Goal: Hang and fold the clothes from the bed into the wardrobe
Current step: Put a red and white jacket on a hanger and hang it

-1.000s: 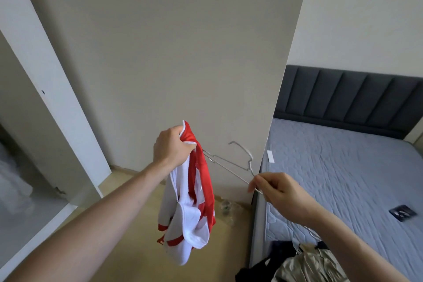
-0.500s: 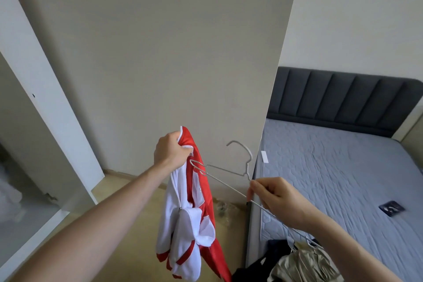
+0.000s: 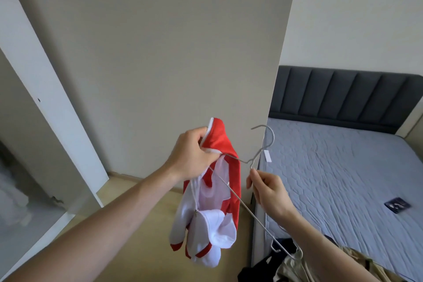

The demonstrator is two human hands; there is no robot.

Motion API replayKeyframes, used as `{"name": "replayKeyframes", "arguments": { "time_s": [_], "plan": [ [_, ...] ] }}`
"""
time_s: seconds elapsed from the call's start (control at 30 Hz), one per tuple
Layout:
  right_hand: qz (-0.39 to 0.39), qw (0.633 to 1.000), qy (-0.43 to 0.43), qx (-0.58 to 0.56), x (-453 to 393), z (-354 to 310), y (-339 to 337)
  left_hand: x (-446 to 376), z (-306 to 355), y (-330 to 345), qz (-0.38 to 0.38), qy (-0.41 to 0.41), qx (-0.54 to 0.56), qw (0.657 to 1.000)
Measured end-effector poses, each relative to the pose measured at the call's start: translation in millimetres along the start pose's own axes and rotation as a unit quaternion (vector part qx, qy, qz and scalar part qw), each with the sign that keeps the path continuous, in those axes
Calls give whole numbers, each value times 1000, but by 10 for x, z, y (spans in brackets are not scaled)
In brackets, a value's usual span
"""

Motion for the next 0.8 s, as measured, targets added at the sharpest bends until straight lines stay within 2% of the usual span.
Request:
{"name": "replayKeyframes", "arguments": {
  "time_s": [0.1, 0.2, 0.27, 0.3, 0.37, 0.43, 0.5, 0.6, 0.7, 0.8],
  "plan": [
    [20, 998, -37, -44, 63, -89, -25, 355, 209, 153, -148, 73, -42, 985],
    [30, 994, -91, -44, 165, -198, -17, 544, 357, 170, -225, 188, -176, 940],
    [33, 992, -113, -52, 219, -277, -3, 544, 403, 124, -257, 228, -210, 915],
    [36, 991, -120, -56, 233, -318, -5, 490, 425, 71, -251, 233, -207, 917],
    [51, 989, -125, -65, 225, -384, -24, 270, 456, -101, -174, 252, -201, 931],
    [66, 986, -133, -74, 196, -451, -59, 28, 465, -222, -99, 280, -256, 920],
    [64, 985, -140, -78, 173, -499, -81, -154, 417, -201, -98, 279, -280, 913],
    [47, 987, -138, -61, 126, -482, -95, -318, 348, -98, -104, 243, -282, 922],
    [29, 991, -73, -109, 3, -290, -191, -377, 309, -90, -58, 224, -303, 924],
    [69, 977, 53, -193, -70, 189, -488, -469, 226, -207, -23, 186, -295, 937]
  ]
}}
Point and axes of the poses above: each hand's wrist, its own x-axis away from the middle knuckle, its own y-axis out of the palm, z = x × y, the point moved 8 cm from there along -x, towards the middle knuckle, and after that the axes turned 9 degrees about z, right-handed, at the moved point
